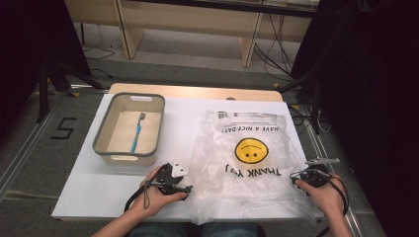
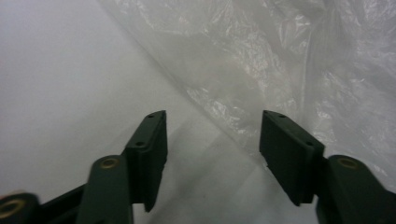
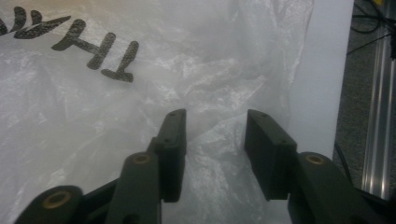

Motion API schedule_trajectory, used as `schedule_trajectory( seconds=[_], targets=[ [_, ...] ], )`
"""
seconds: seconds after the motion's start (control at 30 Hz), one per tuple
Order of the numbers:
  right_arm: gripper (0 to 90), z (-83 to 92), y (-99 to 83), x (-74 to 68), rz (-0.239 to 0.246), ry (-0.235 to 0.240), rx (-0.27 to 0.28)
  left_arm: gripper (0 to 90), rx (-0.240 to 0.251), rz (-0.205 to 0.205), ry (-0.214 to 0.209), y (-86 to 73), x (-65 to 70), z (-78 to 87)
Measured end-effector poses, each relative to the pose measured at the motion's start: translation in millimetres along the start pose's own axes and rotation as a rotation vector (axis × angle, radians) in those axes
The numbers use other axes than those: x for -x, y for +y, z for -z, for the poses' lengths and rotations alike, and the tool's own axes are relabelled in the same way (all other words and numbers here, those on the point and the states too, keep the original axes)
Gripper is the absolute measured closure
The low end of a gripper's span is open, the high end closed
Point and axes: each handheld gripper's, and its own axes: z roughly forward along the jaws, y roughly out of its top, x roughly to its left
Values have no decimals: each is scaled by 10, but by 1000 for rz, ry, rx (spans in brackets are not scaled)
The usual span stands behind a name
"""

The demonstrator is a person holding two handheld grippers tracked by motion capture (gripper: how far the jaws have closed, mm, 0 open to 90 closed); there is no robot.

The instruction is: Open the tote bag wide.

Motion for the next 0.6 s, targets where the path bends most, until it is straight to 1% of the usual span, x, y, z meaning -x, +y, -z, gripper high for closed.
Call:
schedule_trajectory(
  seconds=[0.03,0.1,0.13,0.17,0.2,0.23,0.27,0.3,0.33,0.37,0.4,0.43,0.47,0.5,0.53,0.6],
  targets=[
    [634,-2,7,-8,-6,10,-5,486,-10,0,-6,-5,2,-8],
    [659,-4,11,-11,-6,11,-7,514,-4,1,-7,-8,-4,-9],
    [659,-4,11,-11,-6,11,-7,514,-7,4,-8,-6,-10,-7],
    [689,-3,10,-7,-16,22,-9,568,-8,10,-5,-3,-16,-6],
    [689,-3,10,-7,-16,22,-9,568,-12,14,0,0,-24,-4],
    [745,-2,10,-1,-26,25,-10,592,-11,23,2,3,-22,-8],
    [769,-1,9,1,-33,27,-9,622,-15,16,0,8,-23,-8],
    [769,-1,9,1,-33,27,-9,622,-17,8,-6,15,-18,-8],
    [796,-3,8,4,-41,24,-7,664,-24,-9,-12,27,-14,-9],
    [819,-4,8,12,-51,29,-7,699,-26,-14,-13,33,-6,-12],
    [852,-8,13,21,-61,40,-11,776,-32,-20,-18,46,4,-15],
    [868,-10,16,21,-64,43,-12,813,-38,-27,-22,54,5,-17],
    [868,-10,16,21,-64,43,-12,813,-41,-26,-24,61,13,-20],
    [880,-12,20,18,-69,47,-12,835,-40,-28,-23,66,17,-24],
    [899,-15,24,16,-70,50,-12,878,-33,-29,-17,65,25,-33],
    [900,-16,24,14,-76,52,-12,892,-39,-37,-10,71,33,-32]
  ],
)
